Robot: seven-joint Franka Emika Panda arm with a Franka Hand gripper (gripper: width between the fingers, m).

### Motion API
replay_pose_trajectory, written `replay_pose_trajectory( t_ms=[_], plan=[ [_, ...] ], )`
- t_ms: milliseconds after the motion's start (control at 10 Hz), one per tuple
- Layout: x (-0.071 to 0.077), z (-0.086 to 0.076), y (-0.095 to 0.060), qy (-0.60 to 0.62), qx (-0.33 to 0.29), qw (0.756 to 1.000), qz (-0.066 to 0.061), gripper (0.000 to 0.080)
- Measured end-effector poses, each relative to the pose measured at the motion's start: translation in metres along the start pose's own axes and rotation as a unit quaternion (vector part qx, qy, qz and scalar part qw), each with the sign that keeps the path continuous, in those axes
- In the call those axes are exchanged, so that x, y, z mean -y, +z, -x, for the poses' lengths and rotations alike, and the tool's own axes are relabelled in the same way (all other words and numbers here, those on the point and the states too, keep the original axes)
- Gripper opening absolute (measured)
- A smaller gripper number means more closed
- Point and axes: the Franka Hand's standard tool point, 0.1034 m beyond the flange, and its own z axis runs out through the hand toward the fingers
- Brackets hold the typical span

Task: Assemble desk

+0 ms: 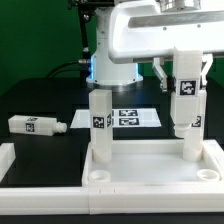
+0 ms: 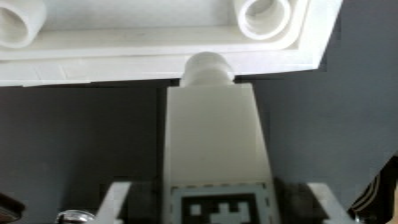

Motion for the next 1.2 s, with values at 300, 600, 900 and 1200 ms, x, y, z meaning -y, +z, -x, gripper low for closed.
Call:
replay_pose_trajectory(
  t_ms=[300,600,900,1200],
  plan=[
    [0.059,-0.005,0.012,0.055,0.007,0.998,-0.020,0.0284],
    [0.067,0.000,0.023,0.083,0.004,0.996,-0.022,0.0284],
    [0.059,0.002,0.026,0.090,0.016,0.996,-0.016,0.0284],
    [0.054,0.003,0.031,0.087,0.008,0.996,-0.007,0.0284]
  ],
)
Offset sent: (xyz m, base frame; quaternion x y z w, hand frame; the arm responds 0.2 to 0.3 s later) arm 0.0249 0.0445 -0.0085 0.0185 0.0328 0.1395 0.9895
